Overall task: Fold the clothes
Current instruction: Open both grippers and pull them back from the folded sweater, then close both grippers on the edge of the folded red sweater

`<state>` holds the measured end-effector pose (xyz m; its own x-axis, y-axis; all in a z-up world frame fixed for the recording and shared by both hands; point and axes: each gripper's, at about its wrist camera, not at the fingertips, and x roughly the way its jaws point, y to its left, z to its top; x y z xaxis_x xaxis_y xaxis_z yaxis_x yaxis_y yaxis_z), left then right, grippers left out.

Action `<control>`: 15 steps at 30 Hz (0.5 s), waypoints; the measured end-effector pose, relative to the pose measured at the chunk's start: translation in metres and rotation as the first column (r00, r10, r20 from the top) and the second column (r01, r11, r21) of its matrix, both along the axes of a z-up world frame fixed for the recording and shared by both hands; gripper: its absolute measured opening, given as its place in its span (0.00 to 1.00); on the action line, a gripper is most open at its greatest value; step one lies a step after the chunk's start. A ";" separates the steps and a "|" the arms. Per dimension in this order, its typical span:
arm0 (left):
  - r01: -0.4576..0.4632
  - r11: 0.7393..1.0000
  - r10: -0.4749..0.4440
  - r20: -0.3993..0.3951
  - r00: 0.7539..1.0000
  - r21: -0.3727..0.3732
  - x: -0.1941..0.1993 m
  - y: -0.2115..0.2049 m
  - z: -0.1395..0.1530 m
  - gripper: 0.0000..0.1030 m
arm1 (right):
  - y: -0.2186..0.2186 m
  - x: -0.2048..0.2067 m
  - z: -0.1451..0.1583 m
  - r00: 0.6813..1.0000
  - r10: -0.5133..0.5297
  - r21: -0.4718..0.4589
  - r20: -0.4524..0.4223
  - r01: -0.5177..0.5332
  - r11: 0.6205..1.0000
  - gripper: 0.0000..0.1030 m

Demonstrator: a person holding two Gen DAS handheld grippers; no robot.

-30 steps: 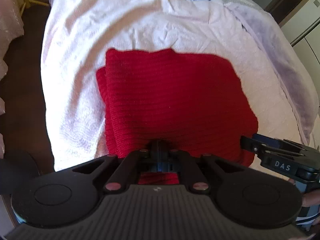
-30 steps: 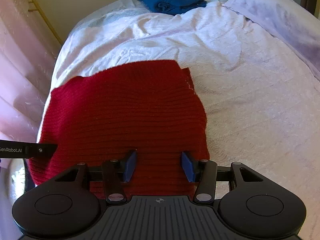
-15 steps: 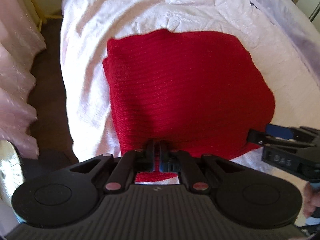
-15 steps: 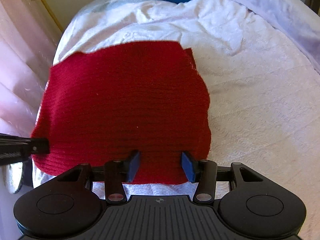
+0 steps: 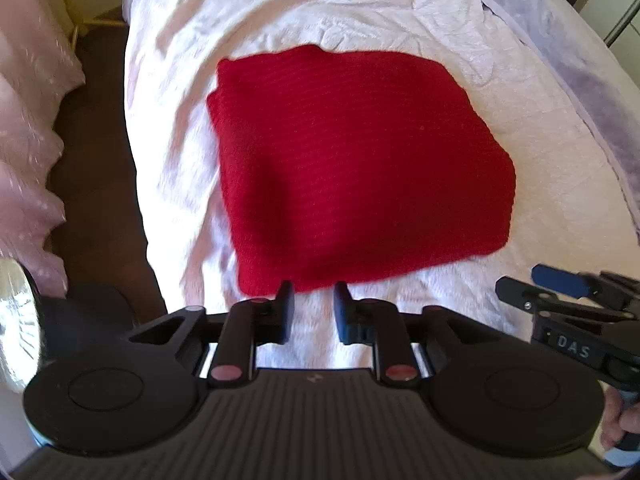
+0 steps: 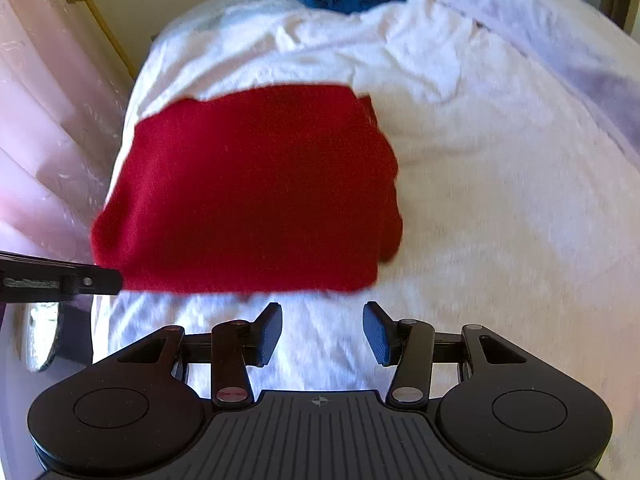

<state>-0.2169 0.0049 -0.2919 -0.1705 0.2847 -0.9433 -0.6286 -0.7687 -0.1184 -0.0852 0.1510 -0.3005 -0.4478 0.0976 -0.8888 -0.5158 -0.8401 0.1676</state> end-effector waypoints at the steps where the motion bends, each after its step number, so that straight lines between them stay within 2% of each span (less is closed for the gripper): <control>1: -0.011 1.000 0.011 0.014 1.000 0.012 -0.002 -0.006 -0.002 0.20 | 0.000 0.002 -0.004 1.000 -0.004 -0.010 0.013 0.004 1.000 0.47; 6: -0.082 0.992 0.073 0.089 0.993 0.099 -0.021 -0.042 -0.007 0.21 | 0.000 0.008 -0.020 0.997 -0.013 -0.041 0.077 0.017 0.999 0.47; 9: -0.135 0.972 0.109 0.139 0.984 0.193 -0.039 -0.058 -0.006 0.26 | 0.010 0.007 -0.018 0.998 -0.021 -0.053 0.059 0.024 0.998 0.47; 12: -0.210 0.932 0.151 0.211 0.966 0.295 -0.061 -0.067 -0.013 0.34 | 0.028 0.008 -0.012 0.999 -0.048 -0.088 0.000 0.048 0.995 0.47; 15: -0.297 0.873 0.190 0.291 0.938 0.386 -0.085 -0.075 -0.026 0.44 | 0.049 0.008 -0.007 0.993 -0.101 -0.137 -0.059 0.092 0.986 0.51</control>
